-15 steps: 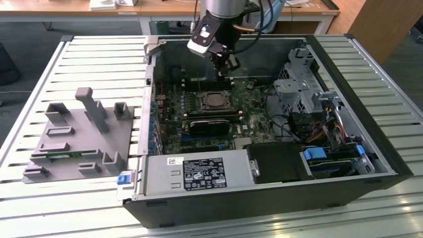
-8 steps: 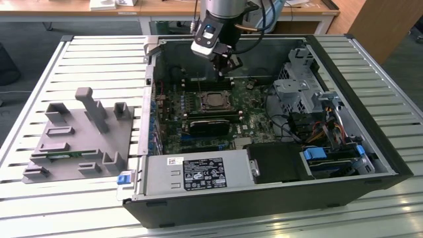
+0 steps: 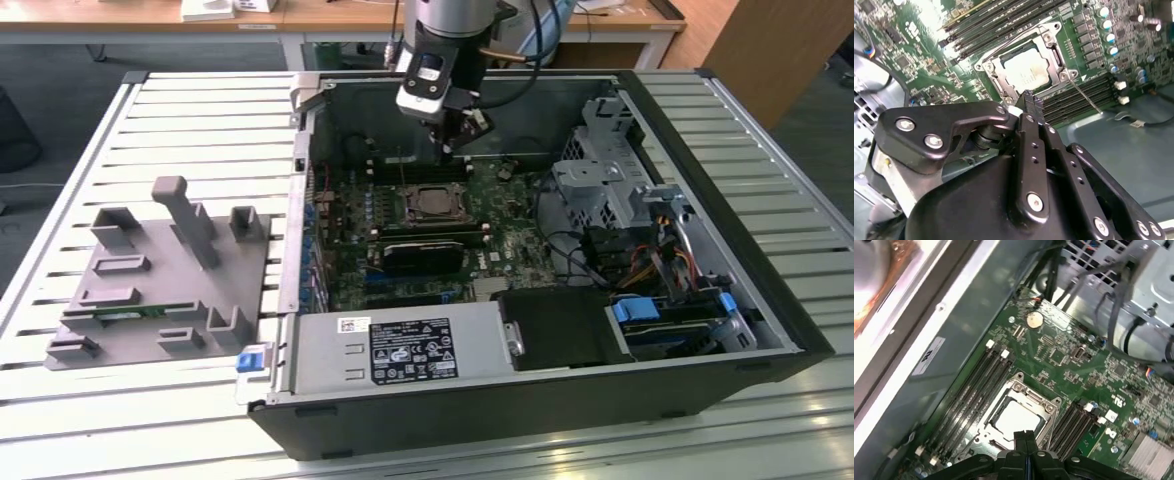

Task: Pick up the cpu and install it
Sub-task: 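Install the first cpu locking lever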

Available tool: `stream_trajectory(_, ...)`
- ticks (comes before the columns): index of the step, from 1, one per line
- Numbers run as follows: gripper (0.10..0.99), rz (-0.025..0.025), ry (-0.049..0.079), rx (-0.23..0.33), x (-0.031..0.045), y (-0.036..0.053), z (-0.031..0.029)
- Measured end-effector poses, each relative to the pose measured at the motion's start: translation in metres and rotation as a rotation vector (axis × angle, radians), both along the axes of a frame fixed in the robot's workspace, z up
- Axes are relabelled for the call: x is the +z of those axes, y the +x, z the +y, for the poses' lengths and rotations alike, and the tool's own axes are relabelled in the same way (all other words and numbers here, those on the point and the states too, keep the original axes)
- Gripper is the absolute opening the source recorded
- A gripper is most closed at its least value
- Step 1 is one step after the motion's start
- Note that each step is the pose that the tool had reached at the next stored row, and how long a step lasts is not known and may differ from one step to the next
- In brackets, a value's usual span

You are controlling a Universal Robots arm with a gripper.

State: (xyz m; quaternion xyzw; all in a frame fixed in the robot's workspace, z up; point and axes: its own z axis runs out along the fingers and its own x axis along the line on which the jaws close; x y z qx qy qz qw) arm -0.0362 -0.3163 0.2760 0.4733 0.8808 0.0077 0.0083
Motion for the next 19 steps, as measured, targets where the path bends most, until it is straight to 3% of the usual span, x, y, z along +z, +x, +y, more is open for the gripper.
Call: stream_trajectory(19,0.106,0.0000,0.000,0.279,-0.0004,0.0000,0.0000)
